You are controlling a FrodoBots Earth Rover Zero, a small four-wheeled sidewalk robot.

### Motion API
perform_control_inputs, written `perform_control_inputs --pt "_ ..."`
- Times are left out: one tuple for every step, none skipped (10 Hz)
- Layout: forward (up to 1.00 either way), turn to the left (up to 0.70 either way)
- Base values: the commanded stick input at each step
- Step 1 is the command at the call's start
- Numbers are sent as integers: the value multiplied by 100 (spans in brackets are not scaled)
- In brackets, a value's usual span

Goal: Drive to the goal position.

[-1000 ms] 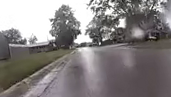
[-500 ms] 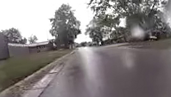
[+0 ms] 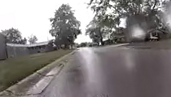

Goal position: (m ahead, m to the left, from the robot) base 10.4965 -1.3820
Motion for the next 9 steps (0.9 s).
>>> perform_control_inputs --pt "50 0" --pt "50 0" --pt "50 0" --pt "50 0" --pt "50 0" --pt "50 0" --pt "50 0" --pt "50 0" --pt "50 3"
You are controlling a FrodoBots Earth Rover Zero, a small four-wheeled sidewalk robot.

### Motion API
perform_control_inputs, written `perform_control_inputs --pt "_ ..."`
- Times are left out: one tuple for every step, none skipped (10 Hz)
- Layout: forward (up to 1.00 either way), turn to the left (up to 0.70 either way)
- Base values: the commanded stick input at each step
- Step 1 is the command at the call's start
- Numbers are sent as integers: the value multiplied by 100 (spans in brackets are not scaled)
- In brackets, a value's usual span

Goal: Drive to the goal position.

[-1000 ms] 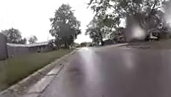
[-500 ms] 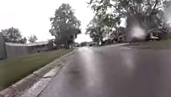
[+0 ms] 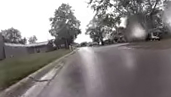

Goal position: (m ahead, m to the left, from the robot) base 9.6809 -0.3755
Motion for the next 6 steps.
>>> perform_control_inputs --pt "50 15" --pt "50 26" --pt "50 38" --pt "50 49" --pt "50 20" --pt "50 0"
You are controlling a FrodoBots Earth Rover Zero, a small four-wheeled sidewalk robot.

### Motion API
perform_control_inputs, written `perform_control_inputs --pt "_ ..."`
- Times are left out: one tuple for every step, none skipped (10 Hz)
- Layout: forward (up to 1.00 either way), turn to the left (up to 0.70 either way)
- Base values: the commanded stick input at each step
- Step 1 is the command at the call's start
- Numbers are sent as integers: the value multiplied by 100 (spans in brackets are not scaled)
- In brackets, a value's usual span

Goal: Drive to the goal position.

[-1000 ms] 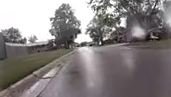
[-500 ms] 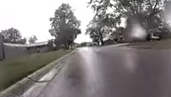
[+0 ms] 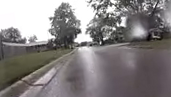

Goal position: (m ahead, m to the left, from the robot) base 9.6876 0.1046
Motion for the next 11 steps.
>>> perform_control_inputs --pt "50 0" --pt "50 0" --pt "50 0" --pt "50 0" --pt "50 0" --pt "50 0" --pt "50 0" --pt "50 0" --pt "50 0" --pt "50 0" --pt "50 0"
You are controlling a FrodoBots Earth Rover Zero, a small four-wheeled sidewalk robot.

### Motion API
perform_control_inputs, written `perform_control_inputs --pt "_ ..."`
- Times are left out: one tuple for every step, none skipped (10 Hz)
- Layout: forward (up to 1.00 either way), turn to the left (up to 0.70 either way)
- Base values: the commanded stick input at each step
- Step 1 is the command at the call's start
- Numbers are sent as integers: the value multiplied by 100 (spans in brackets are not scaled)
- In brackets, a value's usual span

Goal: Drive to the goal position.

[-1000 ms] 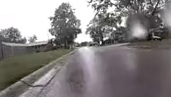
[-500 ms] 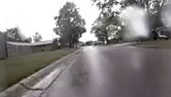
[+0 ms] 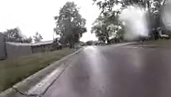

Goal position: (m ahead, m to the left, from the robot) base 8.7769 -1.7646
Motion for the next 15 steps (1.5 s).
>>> perform_control_inputs --pt "50 0" --pt "50 0" --pt "50 0" --pt "50 0" --pt "50 0" --pt "50 0" --pt "50 0" --pt "50 0" --pt "50 0" --pt "50 0" --pt "50 0" --pt "50 0" --pt "50 0" --pt "50 0" --pt "50 0"
